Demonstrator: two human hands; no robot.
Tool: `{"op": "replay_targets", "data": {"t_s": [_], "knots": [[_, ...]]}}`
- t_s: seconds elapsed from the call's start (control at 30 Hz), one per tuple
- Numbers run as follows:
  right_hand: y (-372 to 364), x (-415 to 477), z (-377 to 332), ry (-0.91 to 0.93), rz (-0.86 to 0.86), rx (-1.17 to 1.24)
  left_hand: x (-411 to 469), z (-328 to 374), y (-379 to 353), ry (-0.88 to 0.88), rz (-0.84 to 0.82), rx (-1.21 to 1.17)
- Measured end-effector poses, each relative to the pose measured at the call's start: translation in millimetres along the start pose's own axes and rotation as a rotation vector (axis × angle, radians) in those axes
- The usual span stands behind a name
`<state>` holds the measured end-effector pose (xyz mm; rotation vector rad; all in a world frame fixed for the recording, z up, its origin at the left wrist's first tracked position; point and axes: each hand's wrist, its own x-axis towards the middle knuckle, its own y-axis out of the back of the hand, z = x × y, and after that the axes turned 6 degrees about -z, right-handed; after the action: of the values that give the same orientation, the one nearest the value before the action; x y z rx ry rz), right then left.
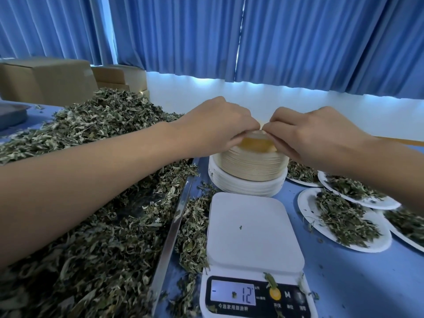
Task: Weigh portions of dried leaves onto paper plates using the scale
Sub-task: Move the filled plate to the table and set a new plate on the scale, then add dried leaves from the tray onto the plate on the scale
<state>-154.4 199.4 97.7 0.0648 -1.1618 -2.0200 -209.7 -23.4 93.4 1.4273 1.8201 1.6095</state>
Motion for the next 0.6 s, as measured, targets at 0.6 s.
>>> {"op": "replay_targets", "data": {"t_s": [0.6], "knots": [[55.0, -116.4, -81.1, 0.11, 0.195, 0.128, -112.4, 98.4, 46.1, -0.245, 0.262, -0.196]]}}
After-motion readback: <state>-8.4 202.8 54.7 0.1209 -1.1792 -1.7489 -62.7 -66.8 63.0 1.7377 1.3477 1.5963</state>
